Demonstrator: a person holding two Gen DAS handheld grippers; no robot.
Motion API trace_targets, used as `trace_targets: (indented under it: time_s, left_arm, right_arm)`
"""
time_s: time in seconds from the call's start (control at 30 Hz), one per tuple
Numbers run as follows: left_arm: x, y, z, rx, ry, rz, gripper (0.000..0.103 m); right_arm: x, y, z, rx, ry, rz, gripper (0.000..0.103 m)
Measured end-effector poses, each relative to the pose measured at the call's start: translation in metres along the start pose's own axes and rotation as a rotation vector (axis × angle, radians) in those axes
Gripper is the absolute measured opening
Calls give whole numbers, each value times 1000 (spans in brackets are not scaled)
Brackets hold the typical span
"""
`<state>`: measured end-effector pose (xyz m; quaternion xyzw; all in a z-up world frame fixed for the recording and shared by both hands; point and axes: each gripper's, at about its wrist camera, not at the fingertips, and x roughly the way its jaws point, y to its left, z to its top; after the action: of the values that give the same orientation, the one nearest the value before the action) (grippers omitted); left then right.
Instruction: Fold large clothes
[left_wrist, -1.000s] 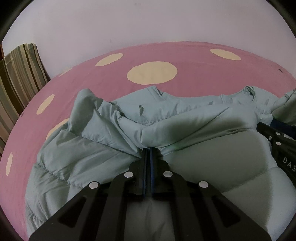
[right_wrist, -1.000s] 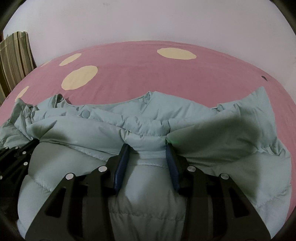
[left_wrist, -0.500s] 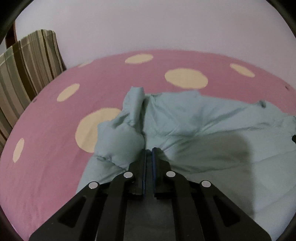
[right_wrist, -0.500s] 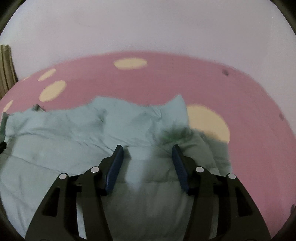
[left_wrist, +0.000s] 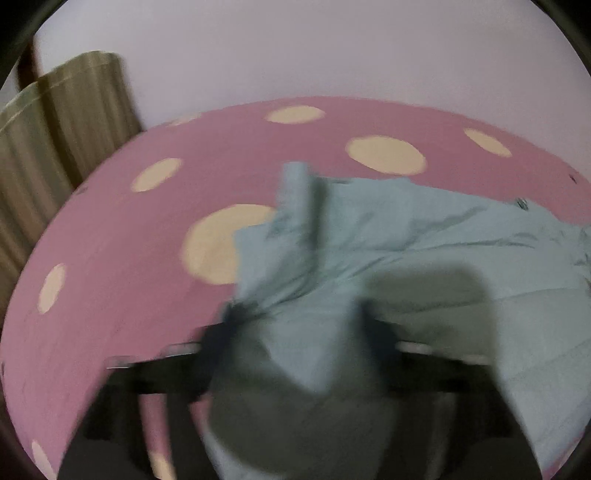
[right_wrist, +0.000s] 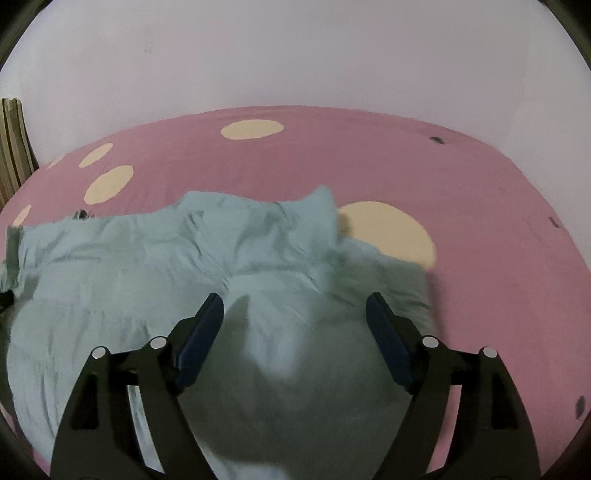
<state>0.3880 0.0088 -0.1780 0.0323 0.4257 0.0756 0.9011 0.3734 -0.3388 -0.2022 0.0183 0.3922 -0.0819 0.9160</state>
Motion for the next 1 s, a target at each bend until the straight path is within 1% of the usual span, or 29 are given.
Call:
trace_targets:
  time_s: [0.03, 0.1, 0.17, 0.3, 0.4, 0.47, 0.6, 0.67, 0.7, 0.73, 0.77, 0.8, 0.83, 0.87, 0.9, 0.93, 0.97, 1.0]
  left_arm:
    - [-7, 9, -5, -20, -12, 27, 79]
    - [-12, 19, -13, -44, -2, 3, 79]
    - [-9, 25, -21, -61, 33, -27, 79]
    - [4, 23, -22, -57, 61, -55, 79]
    - [23, 21, -15, -61, 114, -106, 81]
    - [30, 21, -16, -70, 134, -131, 83]
    - [41, 20, -17, -79, 163, -168, 81]
    - [40, 17, -20, -65, 150, -176, 77]
    - [39, 14, -20, -51, 143, -185, 69]
    - [38, 12, -21, -40, 137, -193, 59]
    - [36, 10, -21, -30, 134, -204, 50]
    - [35, 7, -21, -22, 133, -210, 46]
    - [33, 4, -21, -16, 135, -216, 40]
    - [33, 3, -22, -14, 139, -223, 36]
    - [33, 2, -21, -13, 140, -226, 34]
    - [32, 2, -20, -12, 140, -234, 29]
    - [31, 2, -20, -11, 139, -239, 24]
    - [29, 1, -21, -8, 136, -240, 23]
  right_arm:
    - [-4, -4, -4, -7, 4, -11, 81]
    - [-9, -14, -10, 6, 16, -18, 83]
    - [-9, -24, -15, 35, 37, -2, 83]
    - [-2, -35, -19, 76, 72, 14, 90]
    - [8, -36, -18, 65, 96, 11, 94]
    - [16, -36, -18, 59, 115, 13, 97]
    - [34, -41, -21, 114, 169, 66, 98]
    - [36, -43, -25, 146, 169, 81, 97]
    - [35, -41, -25, 141, 161, 74, 95]
    - [34, -37, -26, 131, 151, 70, 86]
    - [32, -35, -27, 127, 146, 79, 72]
    - [31, -32, -28, 128, 149, 99, 67]
    - [29, -30, -28, 127, 149, 105, 55]
    - [27, -26, -28, 126, 150, 119, 49]
    - [25, -23, -27, 129, 154, 135, 40]
    - [23, -21, -27, 131, 152, 143, 35]
    - [22, -20, -27, 130, 149, 147, 31]
    - [20, -19, -27, 131, 146, 151, 29]
